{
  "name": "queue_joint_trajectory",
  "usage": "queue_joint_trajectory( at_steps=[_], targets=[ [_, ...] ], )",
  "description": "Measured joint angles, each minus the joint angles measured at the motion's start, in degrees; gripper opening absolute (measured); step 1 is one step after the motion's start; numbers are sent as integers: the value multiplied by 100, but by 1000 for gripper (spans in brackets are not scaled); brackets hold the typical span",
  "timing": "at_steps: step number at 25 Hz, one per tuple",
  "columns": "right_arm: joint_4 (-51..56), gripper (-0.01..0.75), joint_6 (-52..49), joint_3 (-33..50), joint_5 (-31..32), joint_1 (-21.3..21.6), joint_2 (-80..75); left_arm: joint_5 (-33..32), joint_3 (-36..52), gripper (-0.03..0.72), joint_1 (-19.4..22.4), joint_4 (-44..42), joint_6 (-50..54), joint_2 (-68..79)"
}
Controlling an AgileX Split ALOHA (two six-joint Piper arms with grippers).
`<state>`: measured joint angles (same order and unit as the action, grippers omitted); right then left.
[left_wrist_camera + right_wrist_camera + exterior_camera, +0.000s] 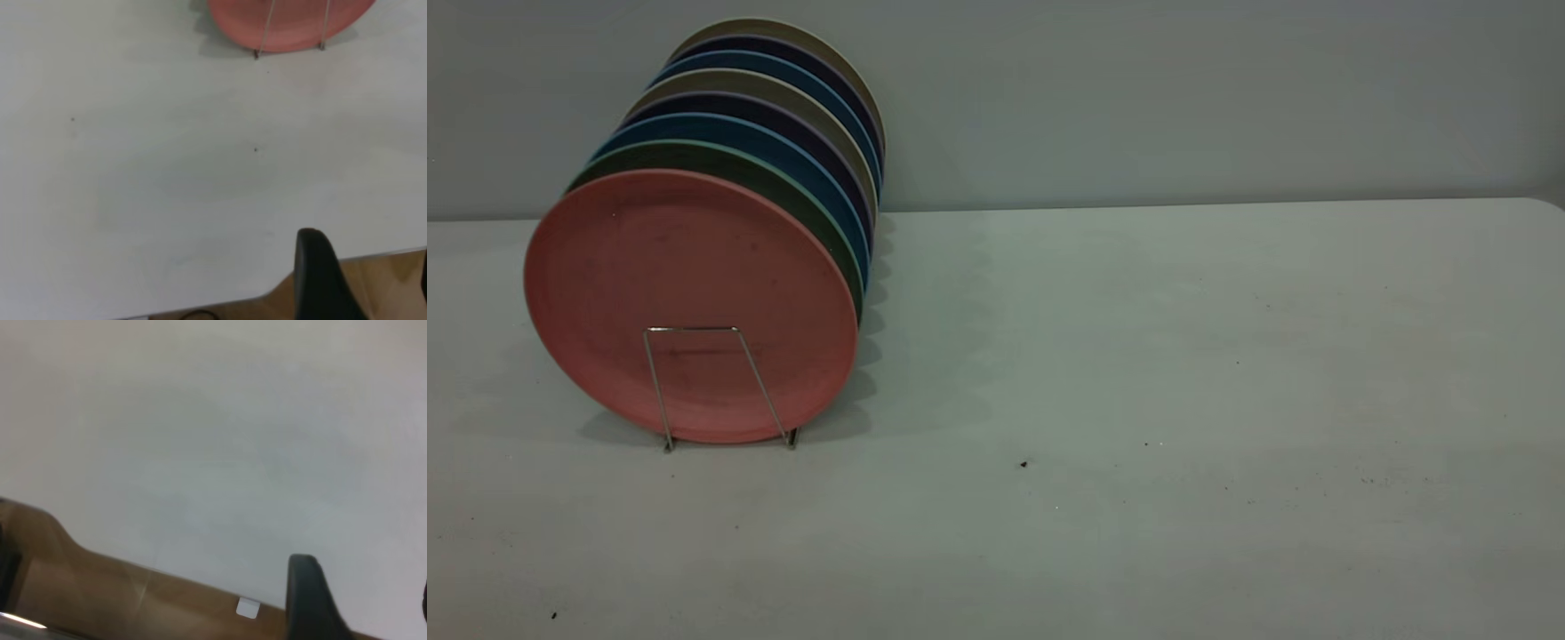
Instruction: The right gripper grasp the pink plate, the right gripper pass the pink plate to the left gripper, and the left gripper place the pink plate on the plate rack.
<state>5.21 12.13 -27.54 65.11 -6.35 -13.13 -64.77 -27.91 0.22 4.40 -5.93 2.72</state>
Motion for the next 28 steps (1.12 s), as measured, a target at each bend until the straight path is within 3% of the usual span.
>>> queue_joint_trajectory(
  at_steps=[19, 28],
  targets=[
    [-76, 419, 0, 0, -5, 87, 80, 0, 0, 400, -5, -76, -5, -20],
    [-65, 419, 0, 0, -10, 239, 1072, -7, 0, 400, -5, -76, -5, -399]
  ],
)
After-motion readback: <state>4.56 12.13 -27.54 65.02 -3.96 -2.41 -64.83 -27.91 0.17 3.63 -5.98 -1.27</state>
